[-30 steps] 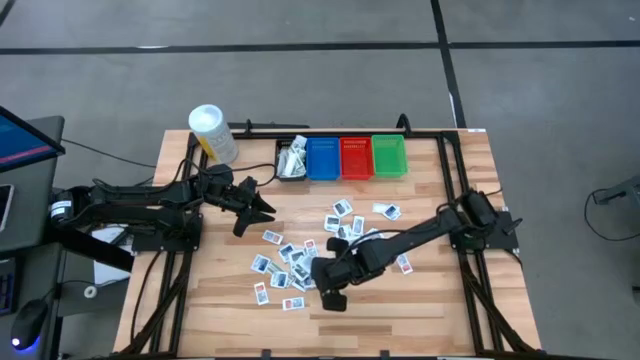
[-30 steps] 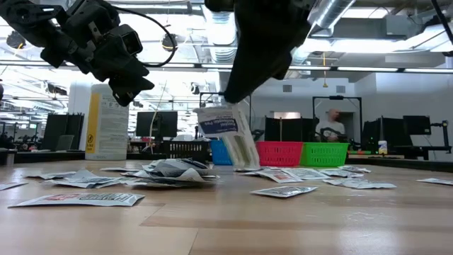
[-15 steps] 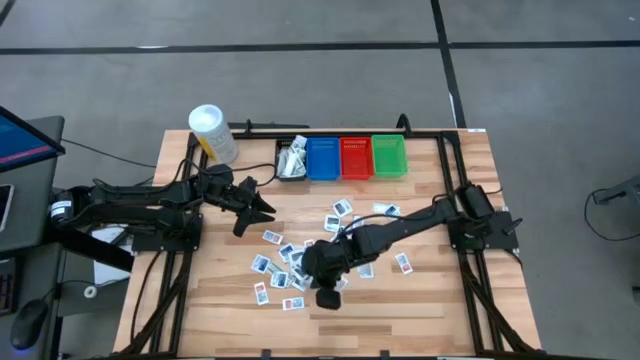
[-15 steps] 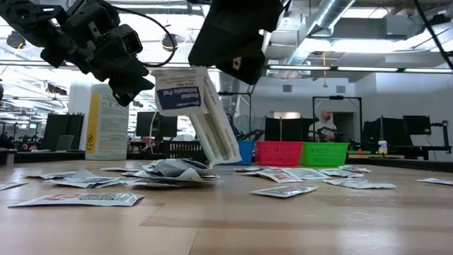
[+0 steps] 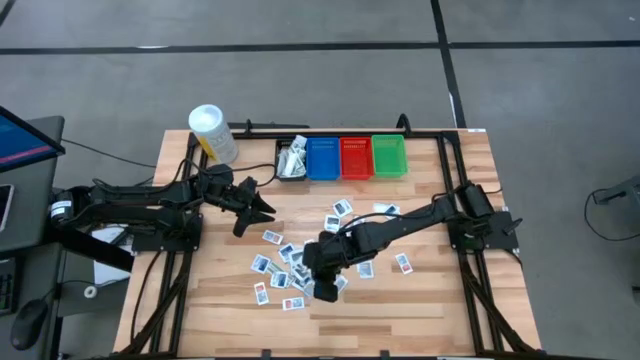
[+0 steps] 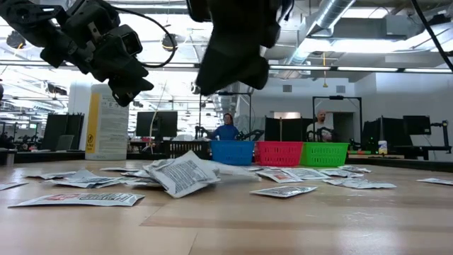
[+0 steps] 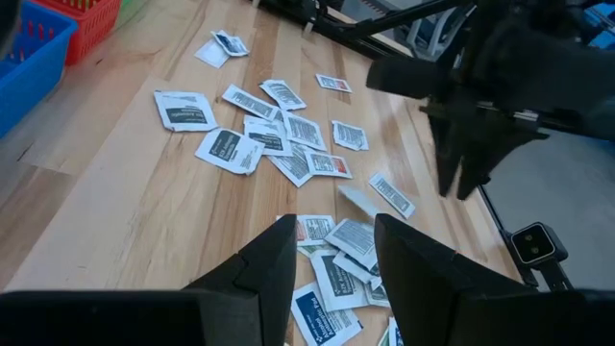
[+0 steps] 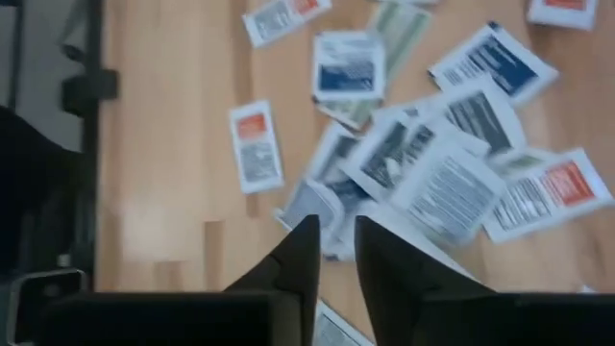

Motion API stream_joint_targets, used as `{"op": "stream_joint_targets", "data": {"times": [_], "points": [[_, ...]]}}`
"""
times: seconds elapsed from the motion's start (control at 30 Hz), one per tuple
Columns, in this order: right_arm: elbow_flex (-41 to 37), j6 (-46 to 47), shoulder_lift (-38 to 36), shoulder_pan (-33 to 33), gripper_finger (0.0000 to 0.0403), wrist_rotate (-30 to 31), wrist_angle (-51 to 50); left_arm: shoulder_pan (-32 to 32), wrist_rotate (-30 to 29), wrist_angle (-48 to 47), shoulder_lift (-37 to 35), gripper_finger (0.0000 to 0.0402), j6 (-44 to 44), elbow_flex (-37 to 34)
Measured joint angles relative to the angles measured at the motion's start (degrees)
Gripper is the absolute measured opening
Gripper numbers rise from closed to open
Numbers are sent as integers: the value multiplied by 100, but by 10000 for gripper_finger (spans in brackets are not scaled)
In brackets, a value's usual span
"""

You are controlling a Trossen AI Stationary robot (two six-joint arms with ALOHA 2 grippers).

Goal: Pick & Place First Aid Supplies
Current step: Put the green bandage pack in the black bin

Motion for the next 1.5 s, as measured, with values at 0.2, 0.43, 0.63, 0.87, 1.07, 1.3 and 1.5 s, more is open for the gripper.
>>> {"op": "stream_joint_targets", "data": {"times": [0.2, 0.43, 0.63, 0.87, 1.07, 1.3, 1.5], "points": [[-2, -16, 0, 49, 98, 376, -823, 2, 0, 0, 0, 143, 0, 0], [-246, -876, 0, 119, 114, 428, -673, 2, 0, 0, 0, 143, 1, 0], [-450, -1741, 0, 65, 114, 532, -449, 2, 0, 0, 0, 143, -1, 0], [-555, -2759, 0, -175, 114, 528, 31, 0, 0, 2, 0, 143, -1, 0], [-555, -3421, 0, -448, 114, -124, 40, 1, 0, 20, 0, 143, -1, 0], [-555, -3835, 0, -735, 114, -769, 40, 1, -1, 29, 0, 143, -1, 0], [-554, -4024, 186, -878, 114, -1020, 121, 1, -2, 42, 0, 143, -1, 0]]}}
